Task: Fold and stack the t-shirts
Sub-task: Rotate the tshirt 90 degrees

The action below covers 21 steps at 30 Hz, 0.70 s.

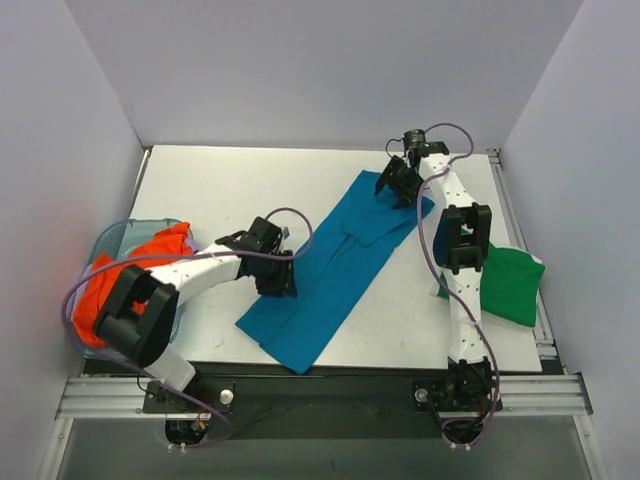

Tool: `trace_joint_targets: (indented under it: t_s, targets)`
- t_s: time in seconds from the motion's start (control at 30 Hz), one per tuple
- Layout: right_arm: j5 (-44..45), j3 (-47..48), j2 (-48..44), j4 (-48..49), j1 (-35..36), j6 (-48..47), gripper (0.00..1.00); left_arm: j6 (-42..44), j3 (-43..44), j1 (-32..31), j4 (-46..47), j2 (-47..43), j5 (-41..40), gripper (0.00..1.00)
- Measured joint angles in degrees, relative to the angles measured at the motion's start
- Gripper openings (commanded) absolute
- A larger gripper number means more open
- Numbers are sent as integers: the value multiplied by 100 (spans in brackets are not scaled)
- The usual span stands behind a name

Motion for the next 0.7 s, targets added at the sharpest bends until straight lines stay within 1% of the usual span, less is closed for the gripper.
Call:
trace_joint_targets:
  t_s: [0.13, 0.27, 0.37, 0.47, 0.7]
  targets:
    - [-17, -210, -323, 39, -11, -348, 61, -310, -57, -162, -306, -691, -586, 54]
    - [-24, -907, -1075, 94, 9, -616, 61, -527, -57, -396, -328, -1056, -874, 54]
    - [-28, -1364, -1578, 90, 74, -769, 61, -619, -61, -584, -319, -994, -887, 53]
    - [-46, -1700, -1829, 144, 179, -861, 61, -651, -63, -743, -284, -793, -822, 54]
    - [17, -2483, -1792, 155, 448, -852, 60, -382, -44, -1021, -299, -114, -699, 54]
